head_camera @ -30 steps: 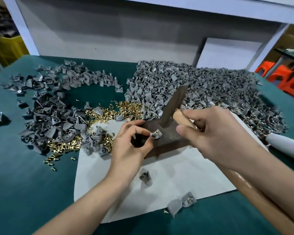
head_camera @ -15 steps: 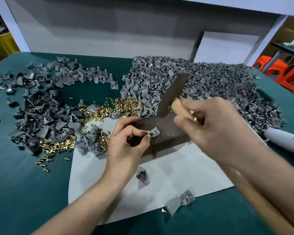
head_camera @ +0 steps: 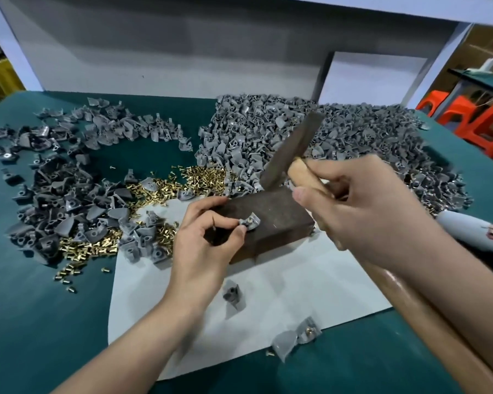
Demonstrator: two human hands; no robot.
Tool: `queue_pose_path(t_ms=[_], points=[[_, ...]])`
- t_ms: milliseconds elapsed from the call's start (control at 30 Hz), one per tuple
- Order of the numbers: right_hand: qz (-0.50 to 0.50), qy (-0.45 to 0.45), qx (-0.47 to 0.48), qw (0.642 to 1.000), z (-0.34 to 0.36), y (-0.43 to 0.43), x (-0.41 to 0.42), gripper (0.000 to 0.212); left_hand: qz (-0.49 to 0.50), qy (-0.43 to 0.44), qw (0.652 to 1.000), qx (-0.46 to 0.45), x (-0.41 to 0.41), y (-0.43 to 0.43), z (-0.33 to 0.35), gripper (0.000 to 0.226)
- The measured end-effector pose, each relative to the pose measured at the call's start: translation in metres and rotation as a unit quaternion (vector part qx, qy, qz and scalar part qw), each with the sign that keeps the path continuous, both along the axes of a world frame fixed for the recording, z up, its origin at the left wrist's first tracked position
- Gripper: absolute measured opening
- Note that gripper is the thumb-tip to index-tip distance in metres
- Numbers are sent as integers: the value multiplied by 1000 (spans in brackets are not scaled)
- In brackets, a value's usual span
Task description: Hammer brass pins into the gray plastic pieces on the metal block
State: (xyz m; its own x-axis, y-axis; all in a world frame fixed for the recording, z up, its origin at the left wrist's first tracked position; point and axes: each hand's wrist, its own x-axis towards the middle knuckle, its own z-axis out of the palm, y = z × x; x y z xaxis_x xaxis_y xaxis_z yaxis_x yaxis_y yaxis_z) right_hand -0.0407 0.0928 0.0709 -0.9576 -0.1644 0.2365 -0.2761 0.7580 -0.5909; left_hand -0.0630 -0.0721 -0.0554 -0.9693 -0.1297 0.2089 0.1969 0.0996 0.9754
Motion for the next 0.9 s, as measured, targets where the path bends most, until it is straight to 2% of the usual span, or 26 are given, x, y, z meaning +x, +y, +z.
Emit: queue_pose_path(t_ms=[67, 133, 167, 233, 367, 500, 600, 800, 900], points=[[-41, -72, -155, 984, -16, 17, -6, 16, -1, -10, 1000, -2, -1, 1, 2, 21], [-120, -136, -305, 935, -35, 39, -11, 14, -2, -15, 1000, -9, 0, 1, 3, 17], [-156, -161, -346, 911, -46, 49, -13, 17, 0, -14, 1000, -14, 1, 0, 4, 17], [-201, -188, -388, 880, -67, 69, -11, 22, 1, -12, 1000, -24, 2, 0, 5, 16], [-210, -208, -449, 844, -94, 87, -10, 14, 1, -18, 999, -33, 2, -1, 5, 14], [-194, -213, -454, 843, -101, 91, -12, 20, 2, -20, 999, -43, 2, -2, 5, 17], [-199, -206, -422, 860, -106, 89, -11, 27, 3, -15, 999, -51, 2, -2, 5, 21], [-190, -167, -368, 895, -109, 79, -5, 12, 0, -13, 998, -54, 2, -3, 4, 21], [-199, -157, -338, 906, -106, 73, -3, 15, -2, -16, 998, -56, 3, -4, 4, 20]])
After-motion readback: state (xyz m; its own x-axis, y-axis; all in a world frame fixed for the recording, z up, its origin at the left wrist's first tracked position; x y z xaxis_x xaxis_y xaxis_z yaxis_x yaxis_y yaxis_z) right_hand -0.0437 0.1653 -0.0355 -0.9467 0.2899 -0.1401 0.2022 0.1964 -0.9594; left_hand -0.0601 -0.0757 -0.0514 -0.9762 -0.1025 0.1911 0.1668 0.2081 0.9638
